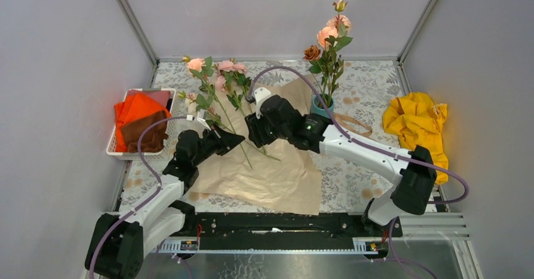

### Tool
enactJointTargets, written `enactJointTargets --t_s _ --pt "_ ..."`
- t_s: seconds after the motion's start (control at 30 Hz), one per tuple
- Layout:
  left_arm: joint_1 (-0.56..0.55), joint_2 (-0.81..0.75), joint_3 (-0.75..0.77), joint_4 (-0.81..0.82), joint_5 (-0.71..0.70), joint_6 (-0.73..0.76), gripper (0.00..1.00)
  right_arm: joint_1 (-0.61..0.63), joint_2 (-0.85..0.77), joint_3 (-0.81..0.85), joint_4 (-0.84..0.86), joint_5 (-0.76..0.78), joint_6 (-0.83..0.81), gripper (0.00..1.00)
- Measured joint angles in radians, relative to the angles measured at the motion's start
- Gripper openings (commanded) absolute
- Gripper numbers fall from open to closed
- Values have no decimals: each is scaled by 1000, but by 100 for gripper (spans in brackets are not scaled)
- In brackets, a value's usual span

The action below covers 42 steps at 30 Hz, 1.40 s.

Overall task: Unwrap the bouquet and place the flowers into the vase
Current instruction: Pick up the fake flower from the wrapping paper.

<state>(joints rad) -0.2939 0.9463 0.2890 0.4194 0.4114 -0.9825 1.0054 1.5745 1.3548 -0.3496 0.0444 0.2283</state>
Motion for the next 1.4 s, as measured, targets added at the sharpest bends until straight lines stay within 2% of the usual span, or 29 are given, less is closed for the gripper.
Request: enactJointTargets --t_s 0.13,0.33,0.73,1.07,1.4 --pt "-49 -40 18 -50 -11 48 0 0 -32 56 -13 84 -26 56" --pt "-198 -55 58 -113 -66 107 0 0 -29 156 -29 157 -64 57" --pt "-390 -55 96 -205 -221 171 0 -62 54 264 -36 171 -76 56" --pt "-476 -56 109 -251 -300 182 0 -135 113 320 -53 113 -74 55" --pt "-528 -56 109 -264 -335 185 0 -152 205 370 -60 63 -71 53"
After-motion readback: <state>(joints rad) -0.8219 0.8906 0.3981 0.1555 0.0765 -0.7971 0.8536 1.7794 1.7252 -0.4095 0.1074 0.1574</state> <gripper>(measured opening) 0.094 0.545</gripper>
